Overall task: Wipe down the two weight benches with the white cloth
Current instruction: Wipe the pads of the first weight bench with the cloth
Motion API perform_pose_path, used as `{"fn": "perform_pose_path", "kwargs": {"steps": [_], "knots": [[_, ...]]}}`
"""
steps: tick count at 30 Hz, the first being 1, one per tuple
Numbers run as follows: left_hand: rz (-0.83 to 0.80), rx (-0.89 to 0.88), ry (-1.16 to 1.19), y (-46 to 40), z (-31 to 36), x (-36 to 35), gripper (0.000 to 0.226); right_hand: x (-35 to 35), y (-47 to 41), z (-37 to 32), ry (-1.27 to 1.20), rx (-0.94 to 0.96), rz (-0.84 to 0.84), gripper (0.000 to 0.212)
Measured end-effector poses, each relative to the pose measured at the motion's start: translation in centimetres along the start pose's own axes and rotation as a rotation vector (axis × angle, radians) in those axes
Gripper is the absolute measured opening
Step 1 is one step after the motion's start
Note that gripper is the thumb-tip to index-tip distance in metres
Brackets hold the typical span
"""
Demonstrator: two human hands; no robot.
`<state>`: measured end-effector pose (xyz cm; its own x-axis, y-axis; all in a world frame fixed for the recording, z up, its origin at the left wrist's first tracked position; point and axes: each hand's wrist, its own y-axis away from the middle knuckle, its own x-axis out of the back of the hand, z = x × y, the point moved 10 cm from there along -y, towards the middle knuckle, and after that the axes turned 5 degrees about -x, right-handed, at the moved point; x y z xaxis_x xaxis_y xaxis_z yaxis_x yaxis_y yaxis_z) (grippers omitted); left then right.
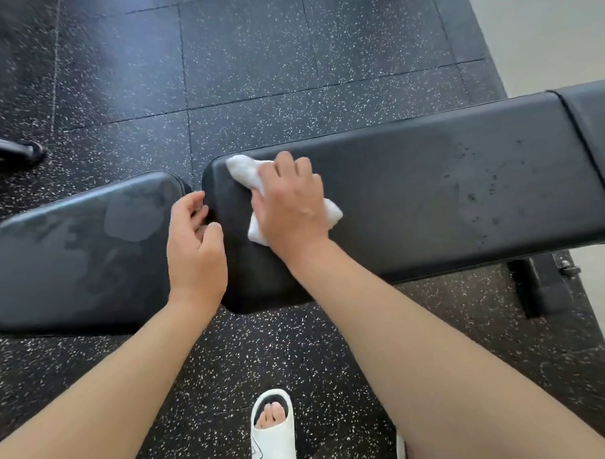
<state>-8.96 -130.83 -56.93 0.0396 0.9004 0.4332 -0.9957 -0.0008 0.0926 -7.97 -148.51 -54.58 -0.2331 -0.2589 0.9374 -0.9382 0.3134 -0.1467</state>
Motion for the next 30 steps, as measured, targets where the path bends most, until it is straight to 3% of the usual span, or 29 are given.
{"fn": "perform_pose_path", "kwargs": {"steps": [4,10,12,15,19,24,28,30], "knots": [[0.04,0.056,-0.02,2.8,-1.5,1.5,0.038,-1.0,4.4,-5.9,-0.108,0.27,-0.052,0.017],[-0.075,0.087,-0.155,4.2,-2.7,2.1,0.043,1.6,11.5,1.1,-0.169,0.524,-0.192,0.017],[-0.068,0.098,-0.132,4.3,-2.6,1.8,0.044,2.4,10.0,3.8,-0.142,0.508,-0.181,0.018],[-0.081,0.111,-0.091,4.7,-2.7,1.4,0.046,2.3,4.3,5.2,-0.12,0.314,-0.12,0.019],[-0.093,0.105,-0.077,4.9,-2.4,1.3,0.048,-0.4,-2.7,0.5,-0.061,0.088,-0.037,0.028],[-0.04,0.09,-0.095,4.1,-2.2,2.3,0.044,-3.0,-1.9,-7.1,-0.058,0.238,-0.027,0.028],[0.041,0.024,-0.1,3.5,-1.1,2.6,0.036,-1.2,3.2,-5.9,-0.12,0.379,-0.064,0.022],[-0.004,-0.085,-0.176,3.4,0.8,1.1,0.03,0.5,5.4,-3.0,-0.158,0.415,-0.065,0.023]]}}
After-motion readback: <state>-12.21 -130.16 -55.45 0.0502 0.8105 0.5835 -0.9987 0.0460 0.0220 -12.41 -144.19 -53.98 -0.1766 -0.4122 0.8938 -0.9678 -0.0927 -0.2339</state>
